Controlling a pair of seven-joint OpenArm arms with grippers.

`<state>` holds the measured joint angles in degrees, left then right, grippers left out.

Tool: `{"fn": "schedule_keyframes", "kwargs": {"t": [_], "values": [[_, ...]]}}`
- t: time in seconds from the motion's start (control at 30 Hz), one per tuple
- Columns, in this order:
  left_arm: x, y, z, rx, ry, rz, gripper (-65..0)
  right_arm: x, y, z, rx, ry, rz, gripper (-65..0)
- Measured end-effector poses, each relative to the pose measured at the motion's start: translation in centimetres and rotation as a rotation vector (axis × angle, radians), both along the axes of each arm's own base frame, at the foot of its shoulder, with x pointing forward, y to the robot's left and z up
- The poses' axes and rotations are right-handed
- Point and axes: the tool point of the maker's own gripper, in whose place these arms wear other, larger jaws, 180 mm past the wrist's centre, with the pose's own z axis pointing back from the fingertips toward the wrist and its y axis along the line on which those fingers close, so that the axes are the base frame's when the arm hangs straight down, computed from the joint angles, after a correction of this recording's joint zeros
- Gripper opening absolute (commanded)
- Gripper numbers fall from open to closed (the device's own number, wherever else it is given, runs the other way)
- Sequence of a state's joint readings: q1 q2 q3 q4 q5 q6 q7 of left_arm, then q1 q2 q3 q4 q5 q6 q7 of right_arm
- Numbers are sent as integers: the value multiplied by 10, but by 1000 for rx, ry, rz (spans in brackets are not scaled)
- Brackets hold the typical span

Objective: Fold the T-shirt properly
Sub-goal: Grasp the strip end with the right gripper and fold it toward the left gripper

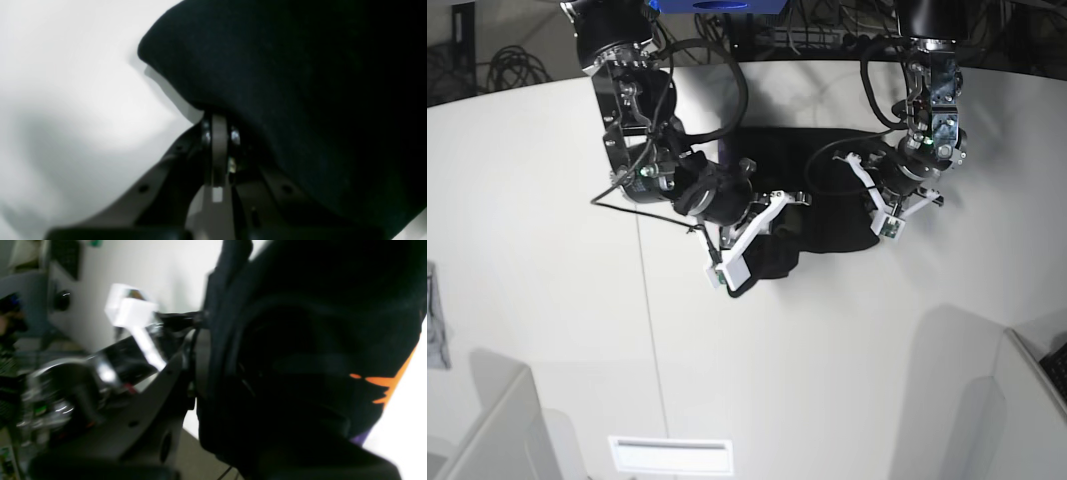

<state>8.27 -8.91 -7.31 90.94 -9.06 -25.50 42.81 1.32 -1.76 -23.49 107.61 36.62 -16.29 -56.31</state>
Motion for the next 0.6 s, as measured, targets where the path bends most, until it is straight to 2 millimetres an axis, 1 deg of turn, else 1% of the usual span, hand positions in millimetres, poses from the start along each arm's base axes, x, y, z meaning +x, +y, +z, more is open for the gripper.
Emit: {"fn": "schedule_keyframes", "kwargs": {"t": [0.1,0.17,0.23,0.43,0.5,0.6], "values": [[0,1,0,1,0,3,-650,-1,6,-1,-21,-39,3,-650],[0,1,0,0,-1,2,-650,-1,17,2,-8,-45,12,-650],[0,1,0,-2,-1,2,-650,-3,25,1,-5,-26,12,-650],[-1,1,0,-2,1,4,-650,-18,42,-4,-24,-9,66,-650],[-2,1,0,-2,2,5,-650,-16,42,-15,-41,17,66,-650],[-4,4,4,21,4,-6,-650,-9,35,-24,-62,4,28,-650]]}}
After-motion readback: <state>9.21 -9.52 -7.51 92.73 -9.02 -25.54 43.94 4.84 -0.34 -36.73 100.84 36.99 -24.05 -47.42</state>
